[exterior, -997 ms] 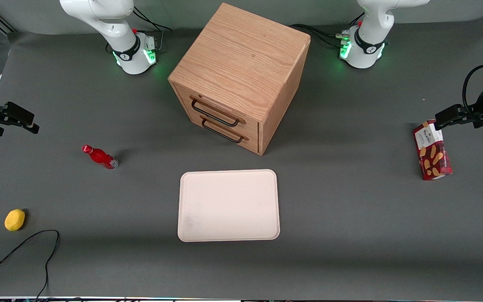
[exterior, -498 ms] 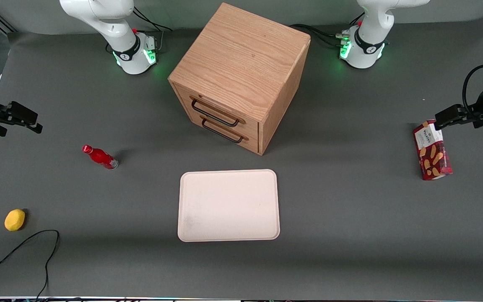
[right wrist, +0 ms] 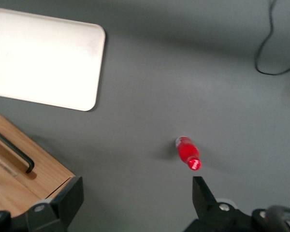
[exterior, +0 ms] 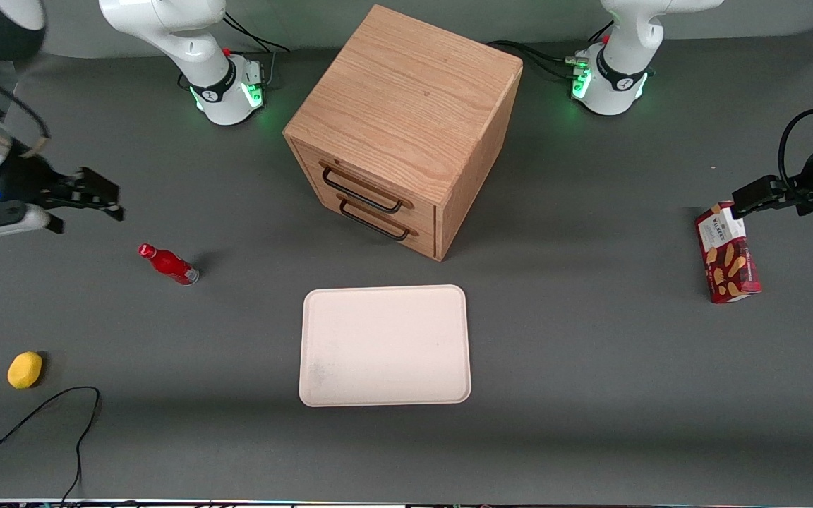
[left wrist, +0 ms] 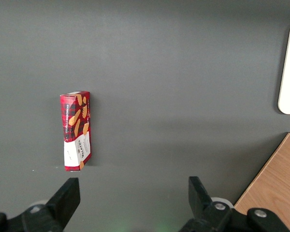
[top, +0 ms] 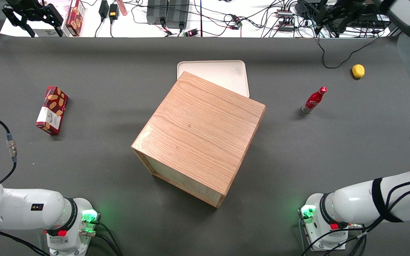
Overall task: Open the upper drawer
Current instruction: 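Move the right gripper toward the cabinet's upper drawer handle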
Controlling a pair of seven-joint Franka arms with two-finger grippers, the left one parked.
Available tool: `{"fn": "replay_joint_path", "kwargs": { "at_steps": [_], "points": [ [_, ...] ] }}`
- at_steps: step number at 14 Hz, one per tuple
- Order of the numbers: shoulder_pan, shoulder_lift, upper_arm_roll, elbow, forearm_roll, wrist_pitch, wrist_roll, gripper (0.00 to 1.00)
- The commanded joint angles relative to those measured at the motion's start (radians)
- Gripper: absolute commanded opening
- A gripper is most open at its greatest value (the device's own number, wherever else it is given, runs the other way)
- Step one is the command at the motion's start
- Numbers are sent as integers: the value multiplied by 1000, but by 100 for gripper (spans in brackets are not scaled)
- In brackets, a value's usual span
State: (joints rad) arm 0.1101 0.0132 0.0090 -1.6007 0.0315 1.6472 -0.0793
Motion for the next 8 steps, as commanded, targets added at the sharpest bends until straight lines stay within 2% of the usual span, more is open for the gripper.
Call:
{"fn": "replay_joint_path", "kwargs": {
  "at_steps": [1, 8],
  "points": [
    [60, 25, -11, 25, -12, -1, -28, 100],
    [249, 62, -11, 25, -4, 31, -30, 100]
  ]
}}
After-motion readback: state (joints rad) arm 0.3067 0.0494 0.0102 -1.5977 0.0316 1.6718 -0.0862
